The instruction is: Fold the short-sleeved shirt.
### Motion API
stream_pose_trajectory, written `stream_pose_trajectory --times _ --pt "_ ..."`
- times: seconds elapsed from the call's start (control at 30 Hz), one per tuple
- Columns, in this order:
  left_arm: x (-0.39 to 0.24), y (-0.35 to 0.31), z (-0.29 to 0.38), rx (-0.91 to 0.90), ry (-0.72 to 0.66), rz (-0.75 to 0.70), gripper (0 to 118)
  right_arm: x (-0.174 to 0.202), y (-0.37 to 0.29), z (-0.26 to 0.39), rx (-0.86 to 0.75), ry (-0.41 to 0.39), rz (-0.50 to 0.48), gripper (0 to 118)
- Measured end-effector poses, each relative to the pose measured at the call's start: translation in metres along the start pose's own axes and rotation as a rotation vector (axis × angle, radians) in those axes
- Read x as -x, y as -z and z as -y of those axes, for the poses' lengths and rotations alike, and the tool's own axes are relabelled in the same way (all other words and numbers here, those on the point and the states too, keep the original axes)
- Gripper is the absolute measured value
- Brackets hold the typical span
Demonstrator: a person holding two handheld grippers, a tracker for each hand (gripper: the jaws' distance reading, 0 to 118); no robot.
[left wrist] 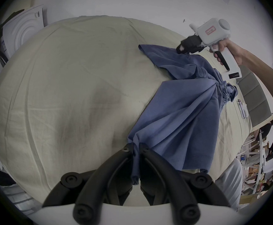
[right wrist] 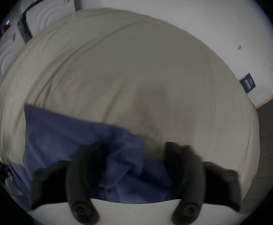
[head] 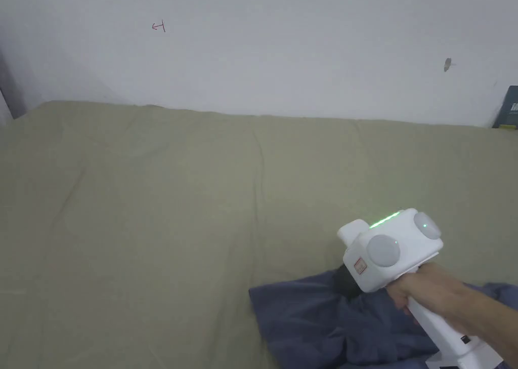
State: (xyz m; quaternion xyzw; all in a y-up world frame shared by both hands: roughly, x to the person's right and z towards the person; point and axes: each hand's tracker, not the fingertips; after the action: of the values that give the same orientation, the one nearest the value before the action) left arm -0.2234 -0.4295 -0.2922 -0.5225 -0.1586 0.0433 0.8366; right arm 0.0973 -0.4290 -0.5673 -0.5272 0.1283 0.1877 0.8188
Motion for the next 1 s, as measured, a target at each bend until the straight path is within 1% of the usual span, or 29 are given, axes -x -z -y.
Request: stream_pose_trajectory --times 0.03,0.07,0.1,0.13,0.17,0.2,0.23,0.3,0.33,0.37,0.43,0.53,0.67,0.7,0.73,0.8,0.93,1.0 --pt "0.000 0.000 0.000 0.001 0.001 -0.001 5 0.006 -0.002 -0.002 0.000 -0.025 0.013 38" --pt "0.000 0.001 0.000 0.003 0.000 -0.001 5 0.015 -0.006 -0.004 -0.006 -0.071 0.021 10" --pt "0.001 0.001 -0.001 0.006 0.002 -0.001 5 0.023 -0.012 -0.005 -0.002 -0.128 0.100 9" --pt "0.001 0.000 -0.002 0.009 -0.001 -0.003 5 0.027 -0.015 -0.004 0.002 -0.150 0.099 9" --pt "0.000 -0.002 -0.003 0.011 -0.005 -0.003 5 0.026 -0.026 -0.003 0.003 -0.129 0.073 9" --pt "-0.002 -0.002 -0.004 0.013 0.001 -0.009 5 0.025 -0.039 0.001 -0.021 -0.130 0.076 9" --pt "-0.003 -0.003 -0.004 0.016 0.007 -0.016 5 0.022 -0.050 0.002 -0.033 -0.109 0.073 9" --pt "-0.008 -0.007 -0.004 0.011 0.020 -0.032 5 0.007 -0.092 0.010 -0.115 -0.029 0.071 9" --pt "-0.010 -0.009 -0.005 0.008 0.032 -0.046 5 0.001 -0.106 0.014 -0.119 -0.010 0.062 9" --pt "-0.012 -0.014 -0.005 -0.013 0.023 -0.060 5 -0.008 -0.128 0.020 -0.142 0.011 0.073 9" --pt "-0.016 -0.027 -0.009 -0.031 0.024 -0.061 5 -0.024 -0.170 0.032 -0.194 0.022 0.114 9" --pt "-0.024 -0.053 -0.024 -0.093 0.032 -0.081 5 -0.052 -0.236 0.057 -0.265 0.083 0.176 9" --pt "-0.040 -0.098 -0.056 -0.224 0.098 -0.150 5 -0.090 -0.329 0.104 -0.373 0.221 0.237 9" --pt "-0.044 -0.111 -0.065 -0.254 0.115 -0.189 5 -0.099 -0.350 0.116 -0.416 0.252 0.270 9" --pt "-0.046 -0.121 -0.073 -0.284 0.130 -0.211 5 -0.106 -0.368 0.128 -0.442 0.279 0.284 9" --pt "-0.049 -0.148 -0.096 -0.348 0.143 -0.246 5 -0.120 -0.410 0.155 -0.495 0.362 0.284 9" --pt "-0.058 -0.200 -0.130 -0.461 0.156 -0.283 5 -0.133 -0.469 0.197 -0.619 0.455 0.296 9" --pt "-0.064 -0.231 -0.148 -0.530 0.143 -0.280 5 -0.128 -0.496 0.214 -0.679 0.493 0.288 9"
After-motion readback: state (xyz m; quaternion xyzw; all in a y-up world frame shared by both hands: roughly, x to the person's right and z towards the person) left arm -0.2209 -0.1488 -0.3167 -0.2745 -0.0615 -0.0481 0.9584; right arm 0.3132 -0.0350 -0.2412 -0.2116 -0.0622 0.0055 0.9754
